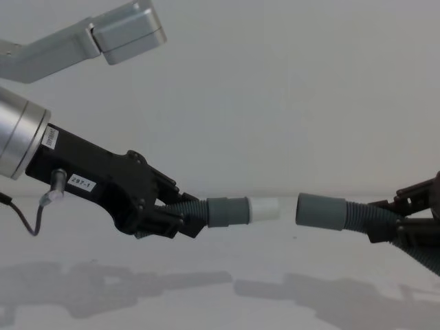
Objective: Use both hands to pick up one end of the pipe from the table, align the ends, and insert them.
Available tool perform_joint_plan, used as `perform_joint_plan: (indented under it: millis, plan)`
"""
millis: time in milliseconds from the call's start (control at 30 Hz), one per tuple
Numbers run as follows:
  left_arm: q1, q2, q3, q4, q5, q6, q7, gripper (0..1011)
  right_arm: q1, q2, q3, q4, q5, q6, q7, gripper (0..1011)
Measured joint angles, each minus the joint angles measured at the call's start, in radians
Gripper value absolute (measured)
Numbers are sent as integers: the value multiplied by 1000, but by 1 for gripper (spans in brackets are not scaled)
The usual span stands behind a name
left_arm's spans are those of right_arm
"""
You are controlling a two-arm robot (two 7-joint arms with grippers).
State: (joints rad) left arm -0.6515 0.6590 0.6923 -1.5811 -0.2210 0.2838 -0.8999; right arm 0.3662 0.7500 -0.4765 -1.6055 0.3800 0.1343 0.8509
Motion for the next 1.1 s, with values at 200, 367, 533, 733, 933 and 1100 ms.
perform_joint_plan:
  millis: [200, 367, 533, 733, 933, 1100]
  plan:
    - [-9, -2, 7, 10, -4, -7, -5, 319, 4, 4, -7, 1, 2, 4, -1, 274]
    - [-15, -4, 13, 18, -6, -13, -8, 319, 8, 5, -12, 6, 4, 6, -3, 274]
    - [-23, -5, 18, 27, -9, -17, -12, 319, 14, 5, -17, 12, 5, 8, -5, 274]
    - [-30, -5, 24, 35, -12, -21, -13, 319, 23, 3, -26, 24, 5, 10, -7, 274]
    - [-38, -5, 30, 44, -15, -23, -14, 319, 30, -1, -33, 33, 6, 10, -9, 274]
    - [-45, -7, 34, 53, -18, -26, -16, 319, 38, -4, -39, 42, 6, 9, -12, 274]
